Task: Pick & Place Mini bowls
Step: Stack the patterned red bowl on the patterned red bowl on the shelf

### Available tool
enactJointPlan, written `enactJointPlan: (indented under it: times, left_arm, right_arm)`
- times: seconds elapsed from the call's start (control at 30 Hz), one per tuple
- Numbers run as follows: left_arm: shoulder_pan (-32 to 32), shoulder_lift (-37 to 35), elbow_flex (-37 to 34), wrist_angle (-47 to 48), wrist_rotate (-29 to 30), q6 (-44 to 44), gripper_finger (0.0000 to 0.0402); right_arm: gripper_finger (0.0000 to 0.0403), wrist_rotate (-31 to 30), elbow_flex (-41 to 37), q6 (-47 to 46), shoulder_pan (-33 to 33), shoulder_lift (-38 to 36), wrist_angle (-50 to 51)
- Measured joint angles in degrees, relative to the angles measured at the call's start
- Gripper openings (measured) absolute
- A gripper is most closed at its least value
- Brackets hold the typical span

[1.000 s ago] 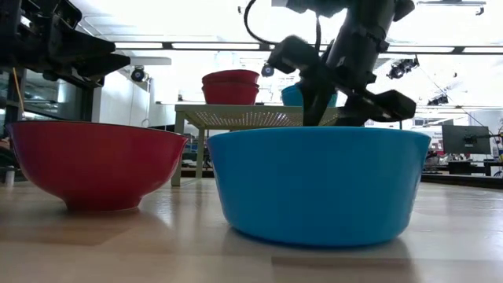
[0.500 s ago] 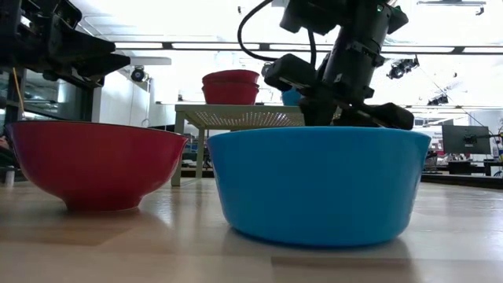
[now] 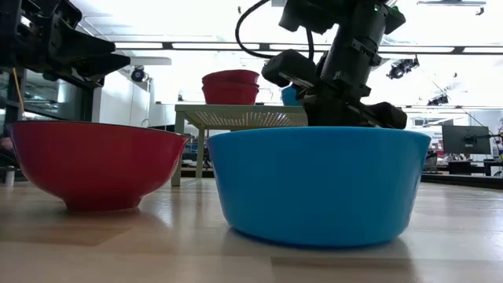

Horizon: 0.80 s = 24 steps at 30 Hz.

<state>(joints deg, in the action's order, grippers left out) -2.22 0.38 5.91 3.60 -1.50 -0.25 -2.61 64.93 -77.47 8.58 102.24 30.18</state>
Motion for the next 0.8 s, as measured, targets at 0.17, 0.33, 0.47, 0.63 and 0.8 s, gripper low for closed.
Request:
enactJointPlan:
  times: [0.17,0.33,0.47,0.63,0.8]
  left_arm:
    - [0.0,0.0,0.0,0.0,0.0,0.0,0.0213]
    - [0.0,0.0,0.0,0.0,0.0,0.0,0.0213]
    - [0.0,0.0,0.0,0.0,0.0,0.0,0.0213]
    - [0.0,0.0,0.0,0.0,0.0,0.0,0.0213]
    - [0.0,0.0,0.0,0.0,0.0,0.0,0.0213]
  right_arm:
    - [0.0003,0.8,0.0,1.2,0.0,-0.6,-0.3]
    - [0.0003,2.1,-0.1,2.3,0.0,-2.4,-0.2]
    - [0.0002,3.4,-0.1,3.0,0.0,-3.8,-0.8]
    - [0.0001,5.7,-0.1,4.3,0.0,-6.6,-1.3]
    - [0.0001,8.6,2.9,7.6,-0.5,-8.3,2.9]
